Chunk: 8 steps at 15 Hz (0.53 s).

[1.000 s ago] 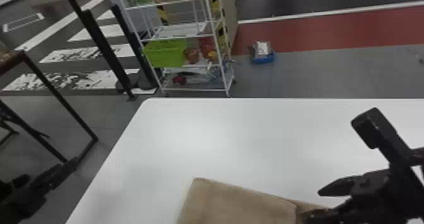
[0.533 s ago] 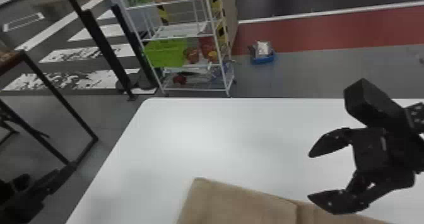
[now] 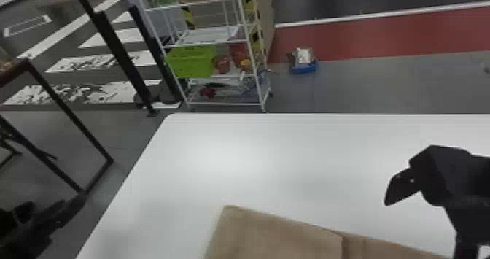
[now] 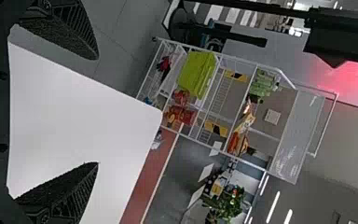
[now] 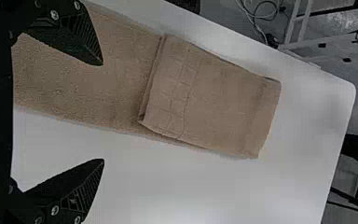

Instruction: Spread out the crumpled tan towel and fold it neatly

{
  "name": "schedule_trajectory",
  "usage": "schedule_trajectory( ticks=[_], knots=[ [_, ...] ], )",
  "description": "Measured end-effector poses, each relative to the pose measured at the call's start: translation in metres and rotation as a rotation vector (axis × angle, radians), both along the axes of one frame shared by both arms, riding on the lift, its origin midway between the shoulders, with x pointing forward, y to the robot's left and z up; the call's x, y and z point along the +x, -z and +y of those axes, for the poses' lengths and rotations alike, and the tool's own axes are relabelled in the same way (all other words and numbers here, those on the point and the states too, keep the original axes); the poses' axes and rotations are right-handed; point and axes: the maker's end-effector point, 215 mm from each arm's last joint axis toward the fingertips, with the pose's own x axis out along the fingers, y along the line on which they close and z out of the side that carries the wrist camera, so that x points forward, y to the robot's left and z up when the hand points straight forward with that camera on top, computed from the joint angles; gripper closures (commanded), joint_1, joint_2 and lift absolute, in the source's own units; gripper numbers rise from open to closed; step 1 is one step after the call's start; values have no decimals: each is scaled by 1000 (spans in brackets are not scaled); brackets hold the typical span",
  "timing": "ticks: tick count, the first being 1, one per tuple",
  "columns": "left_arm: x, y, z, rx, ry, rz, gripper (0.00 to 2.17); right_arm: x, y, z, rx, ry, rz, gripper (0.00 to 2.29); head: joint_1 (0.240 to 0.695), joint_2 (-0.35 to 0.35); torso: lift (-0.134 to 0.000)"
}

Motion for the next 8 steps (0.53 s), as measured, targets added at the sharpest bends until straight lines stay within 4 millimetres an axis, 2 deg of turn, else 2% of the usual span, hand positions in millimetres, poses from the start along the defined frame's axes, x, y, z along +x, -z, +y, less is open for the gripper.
schedule_trajectory(
  ticks=[2, 4, 6, 8],
  knots=[
    [4, 2, -1, 2, -11, -16, 76, -10, -3, -7, -28, -62, -26, 174, 695, 350, -122],
    [4, 3, -2, 3, -24, -37, 76, -14, 7, -7, -12, -106, -1, 174, 695, 350, -122],
    [3, 4, -7, -5, -35, -47, 76, -8, 13, 1, 83, -137, 54, 174, 695, 350, -122],
    [-1, 5, -7, -9, -51, -52, 76, 6, 7, 16, 246, -148, 82, 174, 695, 350, -122]
  ],
)
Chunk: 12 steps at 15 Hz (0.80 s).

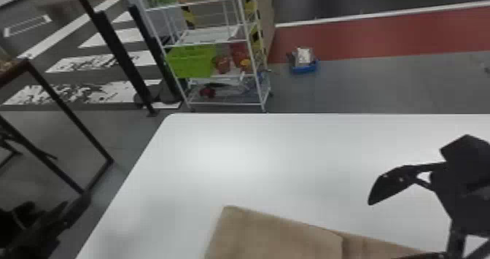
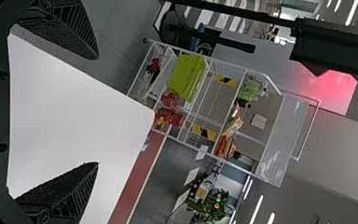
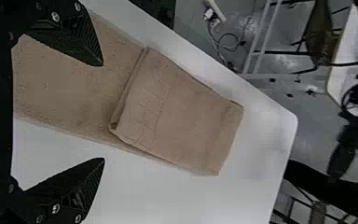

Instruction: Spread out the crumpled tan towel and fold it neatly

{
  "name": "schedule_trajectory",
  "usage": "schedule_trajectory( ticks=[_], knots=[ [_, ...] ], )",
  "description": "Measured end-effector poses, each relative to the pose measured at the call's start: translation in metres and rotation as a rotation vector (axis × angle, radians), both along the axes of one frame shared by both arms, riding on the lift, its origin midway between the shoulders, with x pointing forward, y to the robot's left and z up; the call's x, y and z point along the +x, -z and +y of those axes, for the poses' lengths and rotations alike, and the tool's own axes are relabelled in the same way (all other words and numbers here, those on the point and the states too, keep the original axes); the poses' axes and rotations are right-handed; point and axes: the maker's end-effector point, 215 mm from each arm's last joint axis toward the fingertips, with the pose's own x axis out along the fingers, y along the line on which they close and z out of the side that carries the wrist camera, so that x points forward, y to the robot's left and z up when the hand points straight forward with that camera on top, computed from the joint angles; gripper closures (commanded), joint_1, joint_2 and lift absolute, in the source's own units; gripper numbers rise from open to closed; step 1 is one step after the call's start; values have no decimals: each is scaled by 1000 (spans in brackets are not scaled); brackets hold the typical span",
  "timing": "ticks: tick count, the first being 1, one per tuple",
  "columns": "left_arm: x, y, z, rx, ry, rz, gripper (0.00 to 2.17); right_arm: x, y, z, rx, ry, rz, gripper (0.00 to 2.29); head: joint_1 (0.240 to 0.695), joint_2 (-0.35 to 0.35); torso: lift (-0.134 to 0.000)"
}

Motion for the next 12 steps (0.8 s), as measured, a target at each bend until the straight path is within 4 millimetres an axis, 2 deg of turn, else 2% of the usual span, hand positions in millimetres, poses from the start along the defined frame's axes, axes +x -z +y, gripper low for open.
schedule_trajectory(
  ticks=[3, 5, 8, 12],
  knots=[
    [-4, -2, 2, 8, -18, -2, 76, 4, 5, 14, 54, -93, -55, 174, 695, 350, -122],
    [-6, -2, 5, 13, -34, 4, 76, 1, 6, 21, -5, -193, -115, 171, 695, 350, -122],
    [-9, -1, 7, 14, -49, 8, 76, -9, 10, 21, -103, -301, -168, 171, 695, 350, -122],
    [-12, -6, 14, 36, -69, -6, 76, -40, 56, 7, -243, -399, -174, 178, 695, 350, -122]
  ],
)
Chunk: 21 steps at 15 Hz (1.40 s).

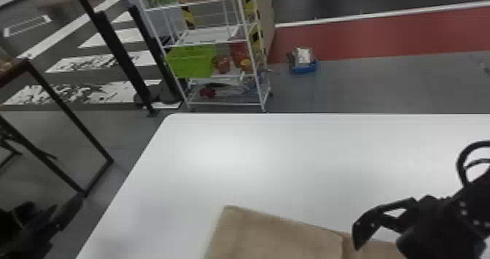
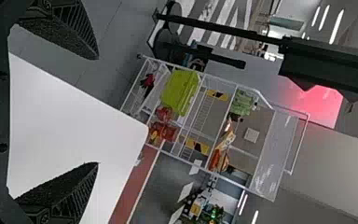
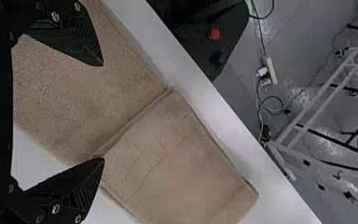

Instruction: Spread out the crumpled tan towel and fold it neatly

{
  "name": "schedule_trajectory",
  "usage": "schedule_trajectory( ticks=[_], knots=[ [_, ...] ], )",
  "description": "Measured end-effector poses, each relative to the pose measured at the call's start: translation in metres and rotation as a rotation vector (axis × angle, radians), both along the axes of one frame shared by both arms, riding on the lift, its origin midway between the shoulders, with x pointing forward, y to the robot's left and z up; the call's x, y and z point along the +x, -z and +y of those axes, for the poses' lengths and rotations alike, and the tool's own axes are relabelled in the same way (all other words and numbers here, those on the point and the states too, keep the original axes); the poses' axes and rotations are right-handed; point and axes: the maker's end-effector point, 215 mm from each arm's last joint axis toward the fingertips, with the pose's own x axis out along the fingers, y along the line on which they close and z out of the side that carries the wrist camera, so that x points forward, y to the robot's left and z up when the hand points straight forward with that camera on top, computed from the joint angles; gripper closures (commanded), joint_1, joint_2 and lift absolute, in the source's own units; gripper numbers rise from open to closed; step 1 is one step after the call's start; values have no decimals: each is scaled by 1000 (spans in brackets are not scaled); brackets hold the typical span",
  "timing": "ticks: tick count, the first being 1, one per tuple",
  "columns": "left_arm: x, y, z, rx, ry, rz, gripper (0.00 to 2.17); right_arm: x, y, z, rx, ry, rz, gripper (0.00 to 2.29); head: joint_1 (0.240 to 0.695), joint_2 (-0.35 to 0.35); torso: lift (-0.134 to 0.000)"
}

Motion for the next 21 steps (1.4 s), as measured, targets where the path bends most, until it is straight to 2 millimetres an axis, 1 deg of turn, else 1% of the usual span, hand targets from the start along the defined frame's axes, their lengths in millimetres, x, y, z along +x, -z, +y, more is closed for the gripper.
schedule_trajectory(
  ticks=[2, 3, 7, 10, 16, 19, 21],
  knots=[
    [-2, -2, 3, 7, -10, -8, 76, -5, 13, -8, -44, -26, -15, 184, 695, 350, -122],
    [-4, -2, 4, 8, -15, -10, 76, -6, 15, -9, -51, -33, -20, 191, 695, 350, -122],
    [-7, -3, 4, 4, -23, -22, 76, -10, 23, -6, -73, -69, -36, 194, 695, 350, -122],
    [-7, -5, 3, 7, -26, -33, 76, -12, 34, 5, -84, -127, -69, 198, 695, 350, -122],
    [-12, -8, 8, 17, -40, -46, 76, -9, 36, 28, -50, -134, -56, 218, 695, 350, -122],
    [-13, -9, 10, 25, -45, -52, 76, -7, 47, 40, -46, -132, -39, 282, 695, 350, -122],
    [-14, -8, 12, 27, -49, -53, 76, -7, 54, 49, -50, -132, -30, 286, 695, 350, -122]
  ],
)
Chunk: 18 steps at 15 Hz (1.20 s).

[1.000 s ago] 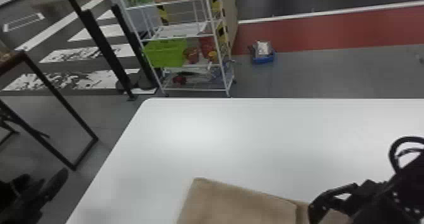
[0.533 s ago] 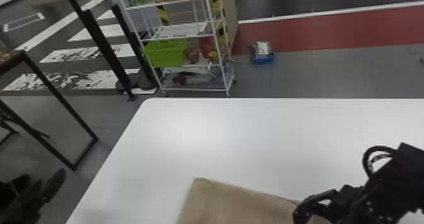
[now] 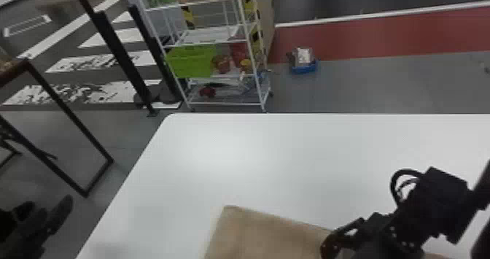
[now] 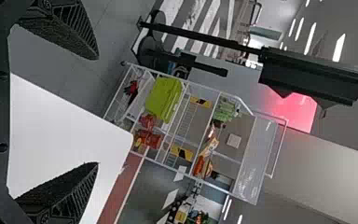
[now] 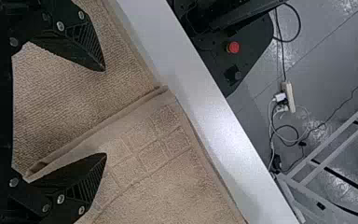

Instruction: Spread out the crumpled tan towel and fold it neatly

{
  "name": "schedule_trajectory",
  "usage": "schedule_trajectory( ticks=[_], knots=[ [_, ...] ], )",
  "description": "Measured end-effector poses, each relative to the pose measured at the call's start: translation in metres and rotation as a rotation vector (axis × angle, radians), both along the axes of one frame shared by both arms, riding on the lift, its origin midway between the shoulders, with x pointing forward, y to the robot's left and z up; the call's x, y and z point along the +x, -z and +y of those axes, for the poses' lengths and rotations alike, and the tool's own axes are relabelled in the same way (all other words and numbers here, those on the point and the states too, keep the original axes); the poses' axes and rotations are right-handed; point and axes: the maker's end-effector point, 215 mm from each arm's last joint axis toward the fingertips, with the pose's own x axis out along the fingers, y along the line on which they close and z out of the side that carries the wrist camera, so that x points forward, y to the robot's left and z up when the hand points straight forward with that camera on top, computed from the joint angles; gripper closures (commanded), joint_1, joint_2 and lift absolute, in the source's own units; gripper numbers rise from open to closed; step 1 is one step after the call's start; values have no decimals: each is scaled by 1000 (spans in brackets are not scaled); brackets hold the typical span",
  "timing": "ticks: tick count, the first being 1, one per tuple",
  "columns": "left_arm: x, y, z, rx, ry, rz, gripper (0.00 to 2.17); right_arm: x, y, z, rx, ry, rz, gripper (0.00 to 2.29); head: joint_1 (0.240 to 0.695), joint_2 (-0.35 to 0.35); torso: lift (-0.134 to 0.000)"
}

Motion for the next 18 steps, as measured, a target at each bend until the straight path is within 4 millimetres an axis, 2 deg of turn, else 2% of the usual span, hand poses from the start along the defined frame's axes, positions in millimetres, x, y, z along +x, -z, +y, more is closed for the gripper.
schedule_trajectory(
  ticks=[8, 14, 18],
  knots=[
    [-4, -1, 10, 13, -16, -2, 76, 13, -1, 23, 13, 20, 7, 410, 695, 350, -122],
    [-4, -1, 13, 14, -19, -2, 76, 12, 6, 26, -5, 9, 6, 424, 695, 350, -122],
    [-5, -2, 15, 20, -22, -3, 76, 12, 10, 29, -13, 8, 5, 589, 695, 350, -122]
  ],
)
